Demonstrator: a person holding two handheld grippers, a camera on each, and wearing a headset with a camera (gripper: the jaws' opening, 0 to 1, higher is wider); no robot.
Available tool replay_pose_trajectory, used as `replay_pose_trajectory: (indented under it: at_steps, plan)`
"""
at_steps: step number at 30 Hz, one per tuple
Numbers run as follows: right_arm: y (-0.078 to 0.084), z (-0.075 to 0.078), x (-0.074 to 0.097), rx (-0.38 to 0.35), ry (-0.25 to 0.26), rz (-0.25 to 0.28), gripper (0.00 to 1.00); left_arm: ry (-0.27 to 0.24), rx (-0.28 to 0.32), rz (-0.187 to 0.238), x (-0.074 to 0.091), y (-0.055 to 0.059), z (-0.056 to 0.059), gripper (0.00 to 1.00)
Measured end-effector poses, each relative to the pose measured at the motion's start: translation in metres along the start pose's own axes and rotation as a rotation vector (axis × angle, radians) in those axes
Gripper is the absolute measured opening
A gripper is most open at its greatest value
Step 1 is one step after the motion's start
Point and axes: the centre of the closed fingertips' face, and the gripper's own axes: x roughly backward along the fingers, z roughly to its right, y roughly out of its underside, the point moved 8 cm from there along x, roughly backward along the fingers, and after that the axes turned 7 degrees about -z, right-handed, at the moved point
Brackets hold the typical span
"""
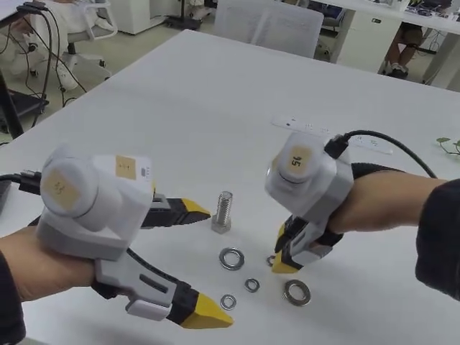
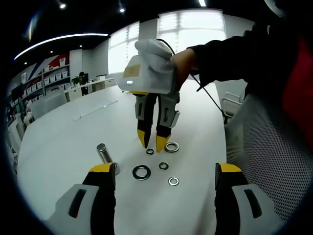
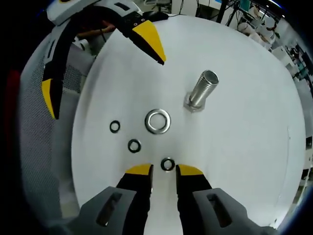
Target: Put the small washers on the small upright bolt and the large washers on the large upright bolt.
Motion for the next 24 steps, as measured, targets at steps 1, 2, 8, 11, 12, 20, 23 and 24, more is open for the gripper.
replay_pose_trajectory:
  at_steps: [1,2,8,11,12,20,23,24]
  plan:
    - [-0.0003,0.0006,-0.0005,0.0,0.002,0.002,0.21,0.001,0.0,0.0,-0.0001,0.0,-0.0001,0.84]
    - [-0.0003,0.0011,-0.0013,-0.002,-0.001,0.0,0.21,0.003,0.001,0.0,-0.0004,0.0001,-0.0002,0.83]
    - [0.0007,0.0022,-0.0046,0.007,0.004,-0.014,0.21,0.002,0.005,0.001,-0.0008,0.0005,-0.0003,0.83]
    - [0.0004,0.0019,-0.0043,0.008,0.004,-0.019,0.21,0.0,0.006,0.002,-0.0009,0.0004,-0.0002,0.83]
    - [0.0,0.0014,-0.0044,0.011,0.006,-0.022,0.21,0.0,0.006,0.001,-0.001,0.0005,-0.0001,0.83]
    - [-0.0019,-0.0017,-0.0044,0.029,0.011,-0.039,0.18,-0.003,0.007,0.0,-0.0008,0.0008,0.0,0.83]
    - [-0.0019,-0.0021,-0.0044,0.031,0.012,-0.037,0.16,-0.002,0.008,-0.001,-0.0006,0.0009,0.0003,0.83]
    - [-0.0017,-0.0021,-0.0045,0.042,0.018,-0.037,0.15,-0.002,0.008,-0.002,-0.0005,0.0009,0.0004,0.83]
